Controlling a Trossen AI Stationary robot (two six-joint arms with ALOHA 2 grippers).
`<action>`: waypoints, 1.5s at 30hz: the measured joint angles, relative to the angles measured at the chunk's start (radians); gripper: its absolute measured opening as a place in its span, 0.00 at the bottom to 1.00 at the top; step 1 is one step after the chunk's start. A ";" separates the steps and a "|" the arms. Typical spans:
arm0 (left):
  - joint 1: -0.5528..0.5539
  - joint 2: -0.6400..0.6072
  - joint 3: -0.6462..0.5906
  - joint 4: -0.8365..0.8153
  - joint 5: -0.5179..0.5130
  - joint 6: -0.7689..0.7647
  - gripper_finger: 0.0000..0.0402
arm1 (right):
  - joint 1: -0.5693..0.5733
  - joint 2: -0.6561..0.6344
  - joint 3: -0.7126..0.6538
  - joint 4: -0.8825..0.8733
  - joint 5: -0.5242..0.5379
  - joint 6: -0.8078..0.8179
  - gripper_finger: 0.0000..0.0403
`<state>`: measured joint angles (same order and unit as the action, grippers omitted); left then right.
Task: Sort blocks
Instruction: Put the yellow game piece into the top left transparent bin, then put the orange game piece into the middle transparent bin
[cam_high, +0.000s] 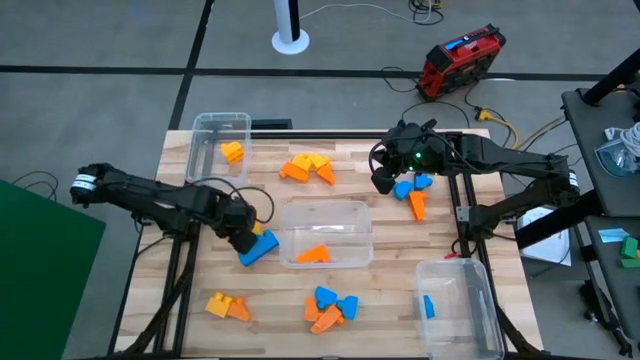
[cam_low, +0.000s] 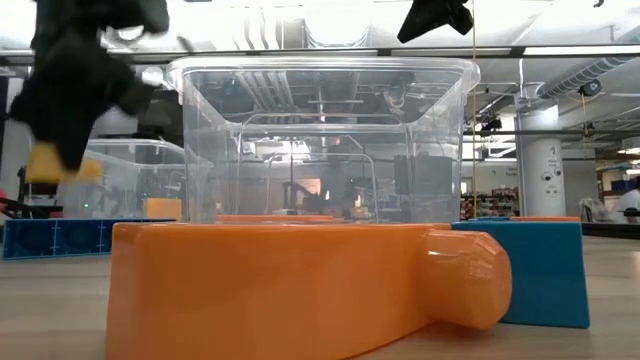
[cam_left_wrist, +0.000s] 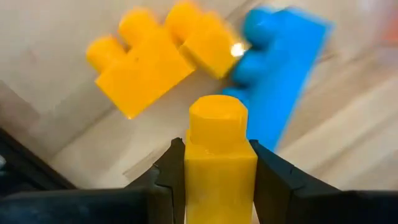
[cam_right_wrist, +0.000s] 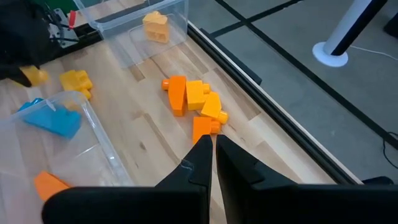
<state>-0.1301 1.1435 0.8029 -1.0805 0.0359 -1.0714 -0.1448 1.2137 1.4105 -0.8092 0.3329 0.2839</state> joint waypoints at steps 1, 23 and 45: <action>0.001 0.000 0.041 -0.023 -0.009 0.011 0.27 | 0.000 0.000 0.000 0.000 0.000 0.000 0.03; 0.749 0.015 0.456 -0.150 -0.259 0.402 0.27 | -0.033 0.000 0.000 0.009 0.000 -0.010 0.03; 0.983 0.222 0.417 -0.137 -0.210 0.634 0.43 | -0.033 0.000 0.000 0.019 0.005 0.088 0.03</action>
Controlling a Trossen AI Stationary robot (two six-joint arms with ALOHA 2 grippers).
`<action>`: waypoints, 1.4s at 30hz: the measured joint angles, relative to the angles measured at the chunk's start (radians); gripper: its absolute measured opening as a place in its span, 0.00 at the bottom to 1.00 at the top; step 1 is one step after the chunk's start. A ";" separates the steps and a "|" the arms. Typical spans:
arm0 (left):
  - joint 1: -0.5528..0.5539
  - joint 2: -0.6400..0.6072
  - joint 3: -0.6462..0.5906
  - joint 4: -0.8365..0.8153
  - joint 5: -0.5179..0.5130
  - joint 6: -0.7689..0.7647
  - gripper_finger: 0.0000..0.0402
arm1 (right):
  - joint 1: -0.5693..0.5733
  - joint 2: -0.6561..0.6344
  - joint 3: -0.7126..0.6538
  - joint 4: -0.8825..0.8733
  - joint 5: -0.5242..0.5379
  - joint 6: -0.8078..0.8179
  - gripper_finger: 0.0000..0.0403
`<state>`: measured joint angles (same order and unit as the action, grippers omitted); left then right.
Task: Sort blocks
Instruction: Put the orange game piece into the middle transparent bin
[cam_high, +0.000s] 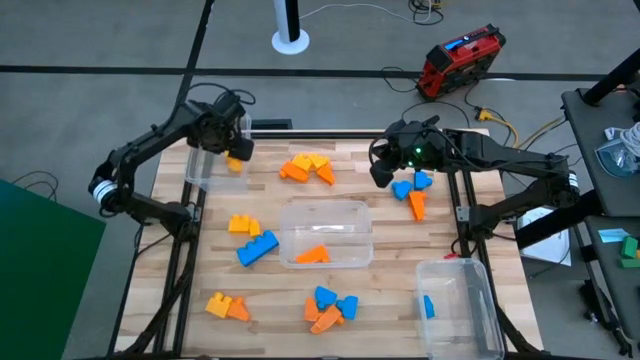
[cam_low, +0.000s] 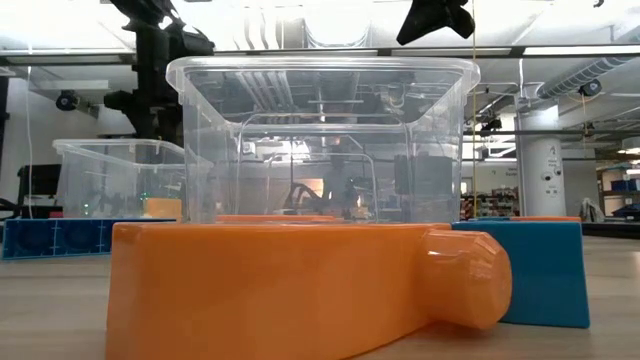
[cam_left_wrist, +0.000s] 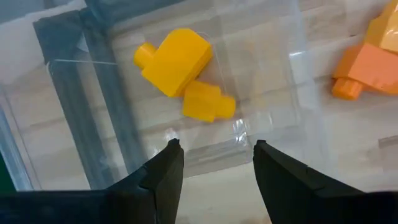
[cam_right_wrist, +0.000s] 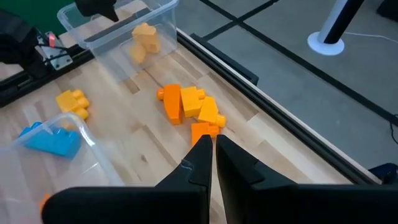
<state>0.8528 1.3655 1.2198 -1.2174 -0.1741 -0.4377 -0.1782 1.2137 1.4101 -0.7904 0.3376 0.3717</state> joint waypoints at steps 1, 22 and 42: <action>-0.004 -0.001 0.008 -0.004 0.000 0.000 0.42 | -0.004 0.000 0.000 0.002 0.000 0.005 0.03; -0.614 -0.103 0.343 -0.160 0.068 -0.370 0.41 | -0.078 0.000 -0.001 0.042 -0.001 -0.049 0.03; -1.383 -0.101 0.270 -0.209 0.054 -0.566 0.42 | -0.078 0.000 -0.013 0.041 -0.035 -0.058 0.03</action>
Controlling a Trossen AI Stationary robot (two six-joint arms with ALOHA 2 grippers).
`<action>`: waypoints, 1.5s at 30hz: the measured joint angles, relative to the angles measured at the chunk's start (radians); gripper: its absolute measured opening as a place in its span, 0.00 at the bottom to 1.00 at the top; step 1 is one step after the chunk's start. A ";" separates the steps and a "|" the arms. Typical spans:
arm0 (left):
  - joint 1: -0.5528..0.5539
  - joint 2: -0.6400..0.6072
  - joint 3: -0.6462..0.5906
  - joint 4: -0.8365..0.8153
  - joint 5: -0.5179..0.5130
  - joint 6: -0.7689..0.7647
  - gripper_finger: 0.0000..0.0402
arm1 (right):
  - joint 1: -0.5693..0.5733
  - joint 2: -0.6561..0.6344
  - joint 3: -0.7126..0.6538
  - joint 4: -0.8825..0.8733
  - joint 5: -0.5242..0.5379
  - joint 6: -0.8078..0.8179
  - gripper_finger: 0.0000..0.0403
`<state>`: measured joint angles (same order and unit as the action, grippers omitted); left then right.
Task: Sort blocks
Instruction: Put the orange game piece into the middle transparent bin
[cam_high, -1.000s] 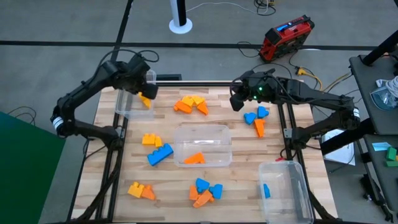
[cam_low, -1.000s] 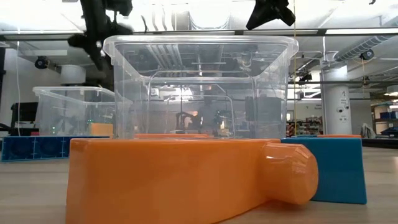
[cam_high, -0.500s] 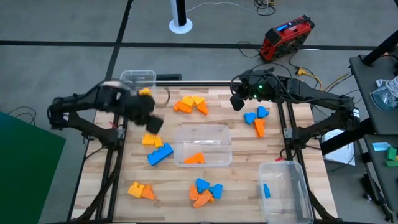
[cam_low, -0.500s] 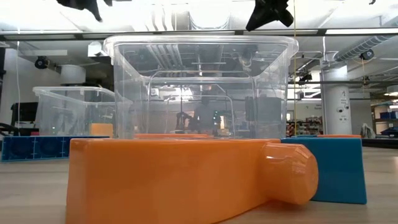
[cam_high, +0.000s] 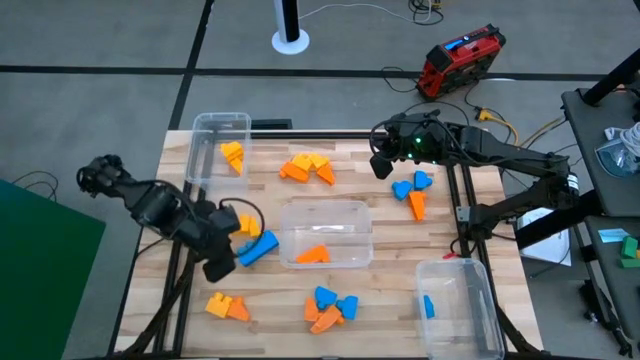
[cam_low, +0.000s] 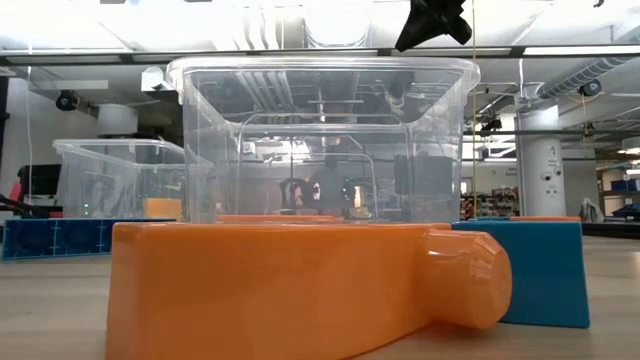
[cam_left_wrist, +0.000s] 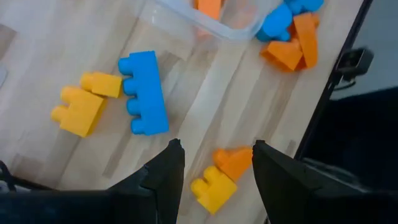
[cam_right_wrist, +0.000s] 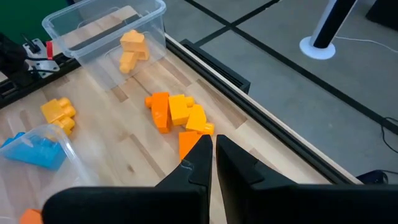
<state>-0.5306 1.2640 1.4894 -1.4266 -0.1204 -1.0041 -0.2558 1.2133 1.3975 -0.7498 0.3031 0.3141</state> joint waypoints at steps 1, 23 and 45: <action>-0.007 0.000 -0.012 0.012 0.000 0.014 0.42 | 0.000 0.000 0.000 0.000 0.000 0.000 0.03; -0.141 0.237 -0.217 0.295 0.035 0.325 0.58 | 0.000 0.000 -0.001 -0.009 -0.050 0.006 0.03; -0.324 0.417 -0.312 0.468 0.080 0.300 0.76 | 0.002 0.000 -0.014 -0.063 -0.105 0.013 0.03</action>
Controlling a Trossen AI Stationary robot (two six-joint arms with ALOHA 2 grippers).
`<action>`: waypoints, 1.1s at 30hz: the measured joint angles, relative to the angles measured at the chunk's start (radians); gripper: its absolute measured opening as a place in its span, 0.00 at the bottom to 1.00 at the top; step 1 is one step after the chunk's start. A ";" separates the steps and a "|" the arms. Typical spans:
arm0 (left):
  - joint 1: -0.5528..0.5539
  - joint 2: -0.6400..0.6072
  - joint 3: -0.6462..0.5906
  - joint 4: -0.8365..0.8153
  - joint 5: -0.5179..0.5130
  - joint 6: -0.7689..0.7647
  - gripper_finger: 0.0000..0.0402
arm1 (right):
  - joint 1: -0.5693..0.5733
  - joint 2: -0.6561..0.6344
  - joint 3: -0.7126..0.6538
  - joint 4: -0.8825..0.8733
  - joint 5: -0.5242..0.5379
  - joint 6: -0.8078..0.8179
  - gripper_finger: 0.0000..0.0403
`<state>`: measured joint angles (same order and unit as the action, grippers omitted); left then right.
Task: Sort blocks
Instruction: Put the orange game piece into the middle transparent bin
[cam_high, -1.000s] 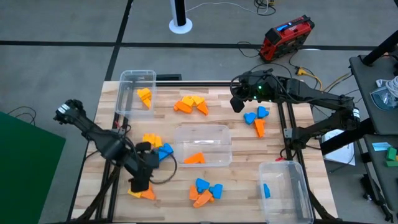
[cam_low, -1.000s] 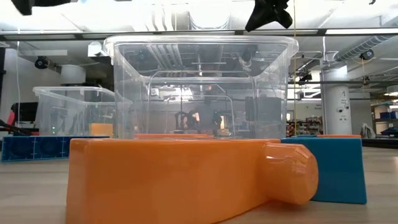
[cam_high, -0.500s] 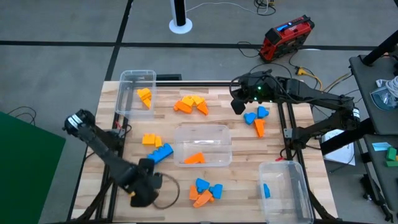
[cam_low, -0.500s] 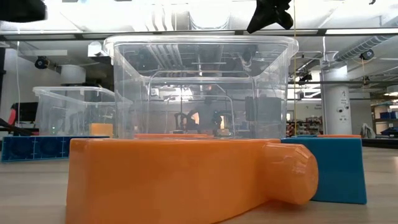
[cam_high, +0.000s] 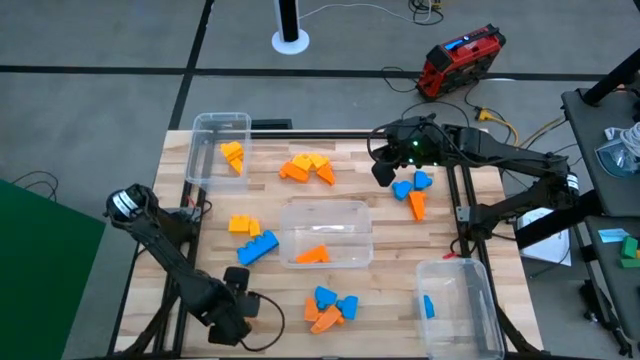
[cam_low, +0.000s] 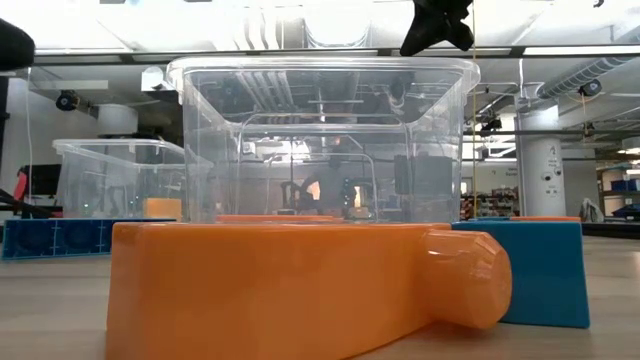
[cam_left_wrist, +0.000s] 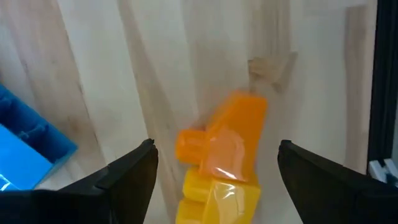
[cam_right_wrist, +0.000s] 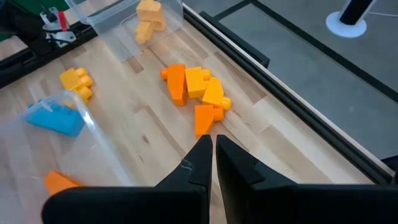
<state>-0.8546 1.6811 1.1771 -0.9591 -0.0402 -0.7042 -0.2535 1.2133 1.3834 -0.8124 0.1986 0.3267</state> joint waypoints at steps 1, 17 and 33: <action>0.000 -0.001 -0.011 0.014 0.005 0.004 0.76 | 0.000 0.000 0.000 0.000 0.000 0.000 0.03; -0.001 -0.002 -0.148 0.170 0.050 -0.059 0.76 | 0.000 0.000 -0.005 0.001 0.000 0.040 0.03; 0.002 -0.002 -0.250 0.326 0.050 -0.090 0.70 | 0.000 0.000 -0.005 0.002 0.000 0.041 0.03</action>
<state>-0.8524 1.6791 0.9275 -0.6330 0.0101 -0.7941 -0.2533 1.2133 1.3781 -0.8104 0.1982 0.3674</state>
